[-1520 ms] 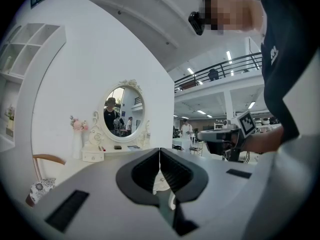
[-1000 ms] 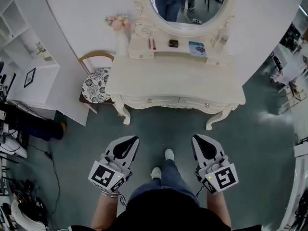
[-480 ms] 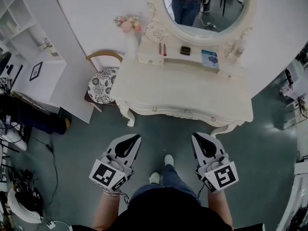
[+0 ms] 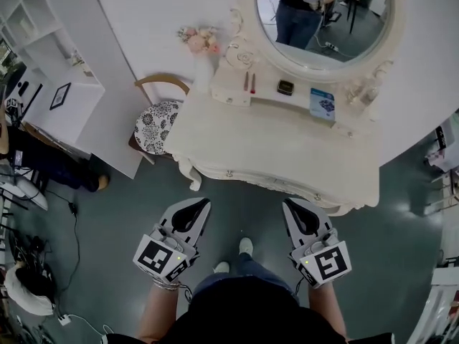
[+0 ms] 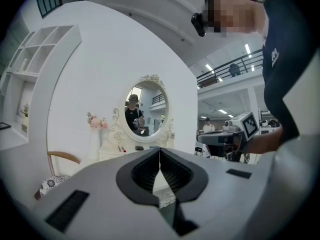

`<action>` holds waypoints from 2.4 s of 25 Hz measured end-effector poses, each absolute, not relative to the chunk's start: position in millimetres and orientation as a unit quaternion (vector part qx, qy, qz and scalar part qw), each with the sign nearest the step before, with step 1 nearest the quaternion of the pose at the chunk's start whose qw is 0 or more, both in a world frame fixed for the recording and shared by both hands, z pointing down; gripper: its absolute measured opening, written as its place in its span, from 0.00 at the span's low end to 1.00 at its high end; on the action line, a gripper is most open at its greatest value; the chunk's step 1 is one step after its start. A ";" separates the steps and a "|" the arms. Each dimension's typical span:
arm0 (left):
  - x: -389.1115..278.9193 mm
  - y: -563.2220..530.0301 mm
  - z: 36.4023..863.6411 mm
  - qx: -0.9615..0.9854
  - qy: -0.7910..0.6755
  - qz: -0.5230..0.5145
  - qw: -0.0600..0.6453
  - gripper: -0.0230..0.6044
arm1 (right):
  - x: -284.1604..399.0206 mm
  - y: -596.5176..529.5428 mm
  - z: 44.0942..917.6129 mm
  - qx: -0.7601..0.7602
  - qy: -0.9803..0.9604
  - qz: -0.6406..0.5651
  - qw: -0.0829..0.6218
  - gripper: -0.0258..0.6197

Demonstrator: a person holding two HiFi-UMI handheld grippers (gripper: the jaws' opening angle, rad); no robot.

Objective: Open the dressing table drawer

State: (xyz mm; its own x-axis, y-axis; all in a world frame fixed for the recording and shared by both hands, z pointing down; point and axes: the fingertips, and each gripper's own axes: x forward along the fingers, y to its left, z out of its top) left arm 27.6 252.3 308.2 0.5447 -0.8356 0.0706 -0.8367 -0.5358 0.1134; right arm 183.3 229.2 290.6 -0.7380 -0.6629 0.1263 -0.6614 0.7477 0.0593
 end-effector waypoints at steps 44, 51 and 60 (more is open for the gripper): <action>-29.8 58.9 322.8 0.859 -0.505 0.019 0.088 0.07 | 96.4 41.3 306.8 0.276 -0.957 0.015 0.089 0.07; -47.6 16.9 323.8 0.873 -0.476 0.026 0.100 0.07 | 76.1 3.0 299.4 0.305 -0.948 0.024 0.089 0.07; -69.7 -22.6 323.1 0.884 -0.454 0.028 0.103 0.07 | 45.8 -28.8 306.4 0.305 -0.946 0.034 0.101 0.07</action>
